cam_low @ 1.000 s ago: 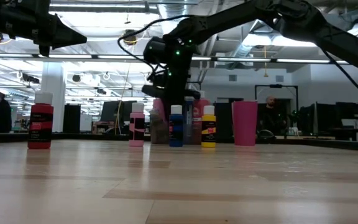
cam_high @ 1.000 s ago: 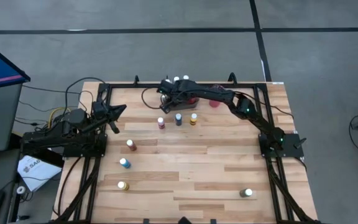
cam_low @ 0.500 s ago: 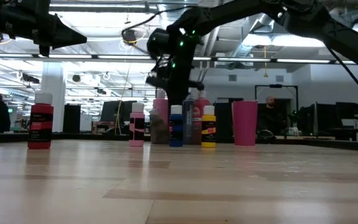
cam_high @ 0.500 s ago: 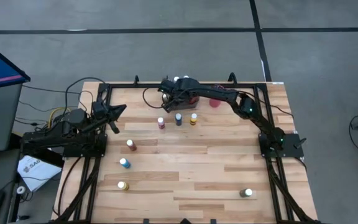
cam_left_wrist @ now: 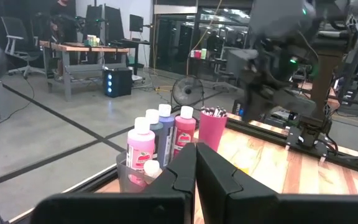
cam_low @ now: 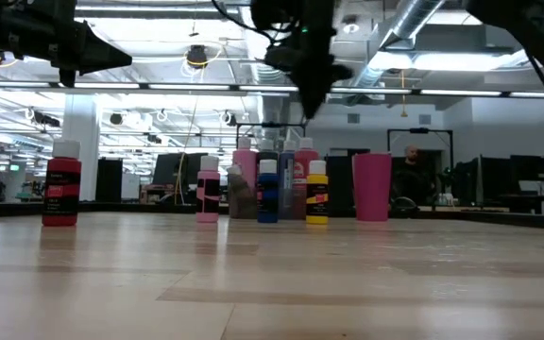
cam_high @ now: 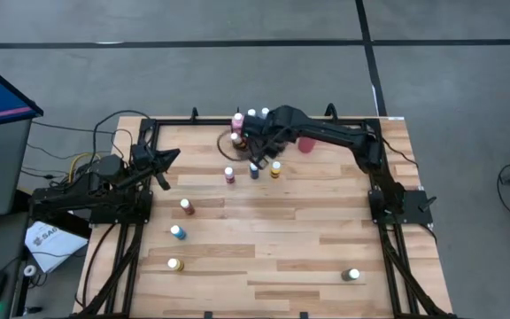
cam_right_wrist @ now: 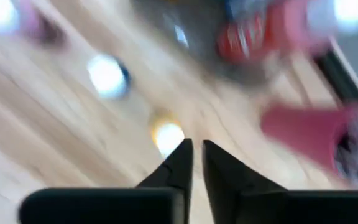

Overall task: Pick & Place Paint Supplies
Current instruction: Put the dark green paint bottle into the gray bin

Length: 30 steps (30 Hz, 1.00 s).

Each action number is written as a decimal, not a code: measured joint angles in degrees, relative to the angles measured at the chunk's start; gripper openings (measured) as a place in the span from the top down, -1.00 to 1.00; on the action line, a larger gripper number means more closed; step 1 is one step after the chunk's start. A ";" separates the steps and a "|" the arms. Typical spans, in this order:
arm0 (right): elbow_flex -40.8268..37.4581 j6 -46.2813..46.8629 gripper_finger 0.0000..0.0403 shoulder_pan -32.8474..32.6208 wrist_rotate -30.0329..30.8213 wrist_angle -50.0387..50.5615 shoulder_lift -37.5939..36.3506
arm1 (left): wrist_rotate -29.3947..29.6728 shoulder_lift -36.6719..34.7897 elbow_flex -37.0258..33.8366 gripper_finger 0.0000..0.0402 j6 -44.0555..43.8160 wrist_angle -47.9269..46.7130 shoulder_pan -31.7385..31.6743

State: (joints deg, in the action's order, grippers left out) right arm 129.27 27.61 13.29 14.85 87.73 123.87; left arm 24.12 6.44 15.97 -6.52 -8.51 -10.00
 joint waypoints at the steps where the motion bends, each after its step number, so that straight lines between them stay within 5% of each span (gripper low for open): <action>1: -0.04 1.07 0.80 -0.59 -0.04 2.65 -0.08 | 0.01 0.00 0.00 0.99 0.00 0.00 0.02; 12: -15.80 16.04 0.14 -14.91 -12.02 1.77 -11.47 | 0.02 0.73 0.02 0.99 -0.38 -0.28 0.02; 23: -44.10 57.05 0.08 -37.78 -27.37 1.41 -31.94 | 0.02 1.92 0.02 0.99 -0.41 0.06 0.02; 30: -52.78 78.87 -0.02 -49.98 -30.94 -9.72 -38.86 | 0.02 1.95 0.02 0.99 -0.39 -0.01 0.02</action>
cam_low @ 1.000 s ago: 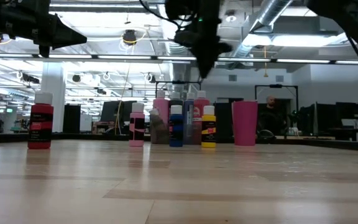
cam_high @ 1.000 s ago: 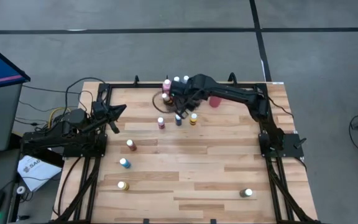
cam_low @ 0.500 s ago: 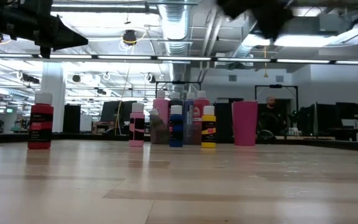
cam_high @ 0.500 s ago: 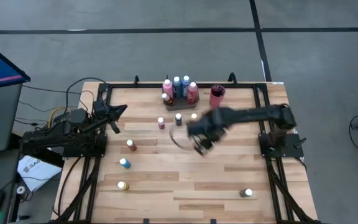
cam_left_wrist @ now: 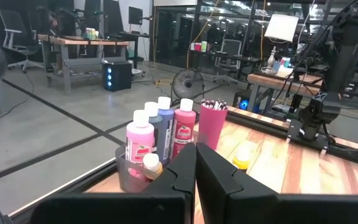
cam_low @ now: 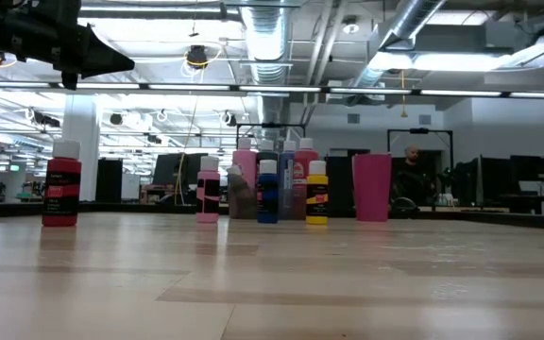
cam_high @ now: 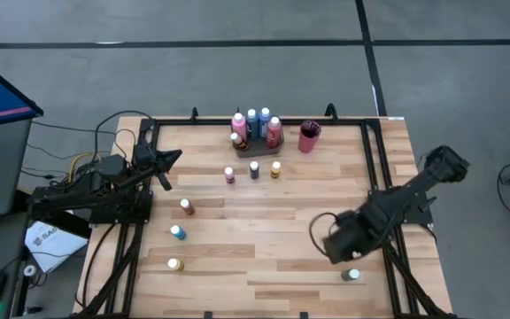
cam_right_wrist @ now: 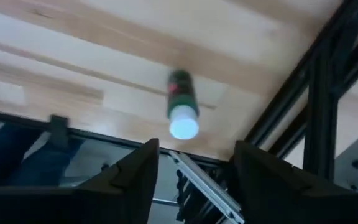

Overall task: Pick & Place Paint Supplies
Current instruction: Put the dark green paint bottle into the gray bin

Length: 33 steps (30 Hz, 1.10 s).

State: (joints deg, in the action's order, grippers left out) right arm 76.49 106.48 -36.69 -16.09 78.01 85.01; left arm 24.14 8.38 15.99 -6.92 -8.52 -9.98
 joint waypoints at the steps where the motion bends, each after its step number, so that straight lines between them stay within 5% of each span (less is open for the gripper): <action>1: -1.11 2.56 -0.04 -1.59 -0.09 -1.01 -0.12 | 0.01 0.00 0.00 0.99 0.00 0.01 -0.02; 11: -13.04 15.02 -0.11 -9.56 -0.37 -21.30 -0.35 | 0.01 0.00 0.00 0.99 -0.01 0.00 0.00; 33: -16.95 11.86 0.00 -10.95 2.45 -25.16 4.28 | 0.55 -0.02 0.00 0.99 -2.19 0.01 -0.02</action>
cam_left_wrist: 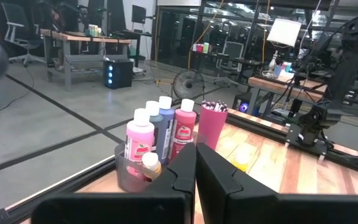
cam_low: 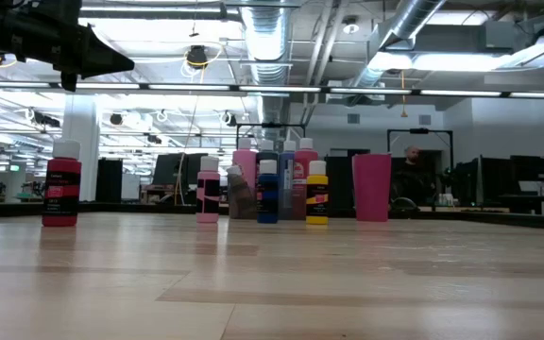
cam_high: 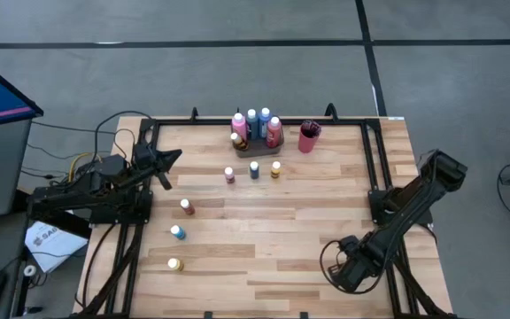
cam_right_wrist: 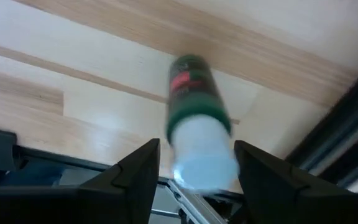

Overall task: Pick & Place Paint Supplies
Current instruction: Put the dark green paint bottle into the gray bin

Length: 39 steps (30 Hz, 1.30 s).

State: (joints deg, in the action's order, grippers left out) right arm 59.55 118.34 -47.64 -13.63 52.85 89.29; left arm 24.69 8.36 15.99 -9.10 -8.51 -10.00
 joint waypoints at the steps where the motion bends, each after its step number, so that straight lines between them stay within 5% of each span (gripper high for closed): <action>1: 0.00 -0.31 0.02 0.03 0.02 -0.40 0.66 | 0.09 0.02 0.00 0.99 0.00 0.00 0.00; 10: 0.03 -1.92 0.33 0.51 0.09 -0.43 1.88 | 0.94 1.01 -0.02 0.99 -0.20 0.13 0.02; 20: 0.05 -8.81 0.37 4.79 -0.08 0.38 1.75 | 0.98 1.92 -0.02 0.99 -0.39 0.01 0.00; 30: 0.74 -38.35 0.37 25.18 1.73 1.27 1.73 | 0.98 1.88 -0.02 0.99 -0.39 0.04 0.02; 39: 12.27 -63.75 0.39 46.82 9.08 2.27 1.74 | 0.98 1.88 -0.02 0.99 -0.40 0.02 0.02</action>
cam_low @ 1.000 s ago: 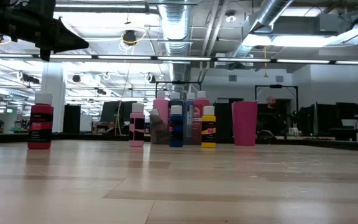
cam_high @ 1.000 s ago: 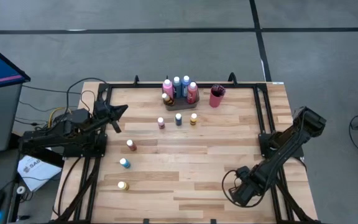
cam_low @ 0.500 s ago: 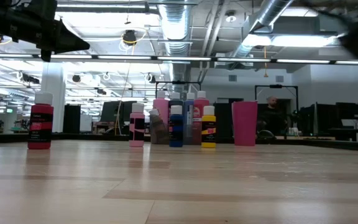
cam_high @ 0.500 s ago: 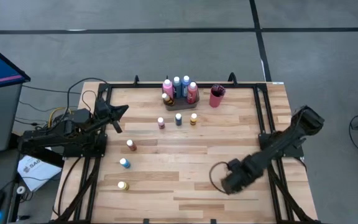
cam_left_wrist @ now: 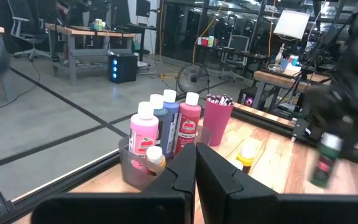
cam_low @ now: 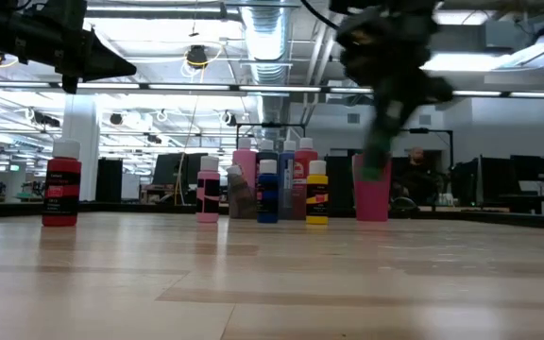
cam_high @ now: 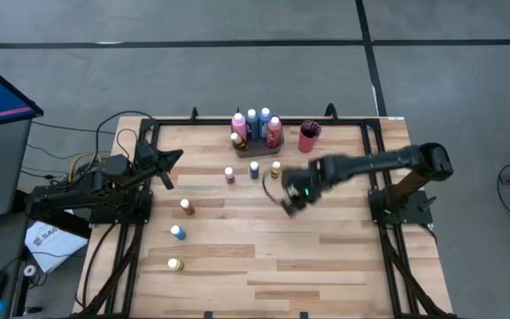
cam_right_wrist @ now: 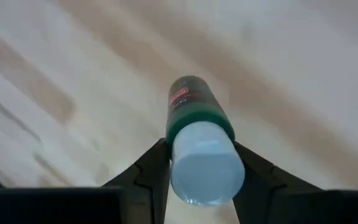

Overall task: Pick & Place Paint Supplies
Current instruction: Put the dark green paint bottle into the gray bin, then put the orange paint bottle into the gray bin

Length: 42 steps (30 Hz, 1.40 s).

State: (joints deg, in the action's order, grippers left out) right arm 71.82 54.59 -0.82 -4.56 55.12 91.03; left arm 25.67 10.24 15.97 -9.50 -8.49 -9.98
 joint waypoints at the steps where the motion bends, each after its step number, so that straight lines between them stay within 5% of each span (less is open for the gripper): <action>1: 1.70 -2.05 0.39 2.07 0.89 0.08 0.06 | 0.00 0.00 0.00 0.99 0.01 0.00 0.01; 12: 13.70 -13.03 0.58 17.31 8.07 -8.56 0.12 | 0.00 0.00 0.00 0.99 0.01 0.00 -0.02; 25: 13.68 -20.13 0.99 20.24 6.08 -11.96 3.95 | 0.04 0.00 0.00 0.99 -0.01 0.00 -0.01; 33: 13.78 -24.13 0.75 18.30 7.25 -4.16 2.48 | 0.02 0.00 0.00 0.99 0.01 -0.02 0.00; 42: 13.64 -27.85 0.18 16.46 7.85 -1.18 7.99 | 0.02 0.13 0.00 0.99 -0.07 -0.02 -0.01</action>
State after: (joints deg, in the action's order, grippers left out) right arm 85.45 26.74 15.64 3.29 53.94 99.02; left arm 25.69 10.37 15.97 -9.57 -8.51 -10.00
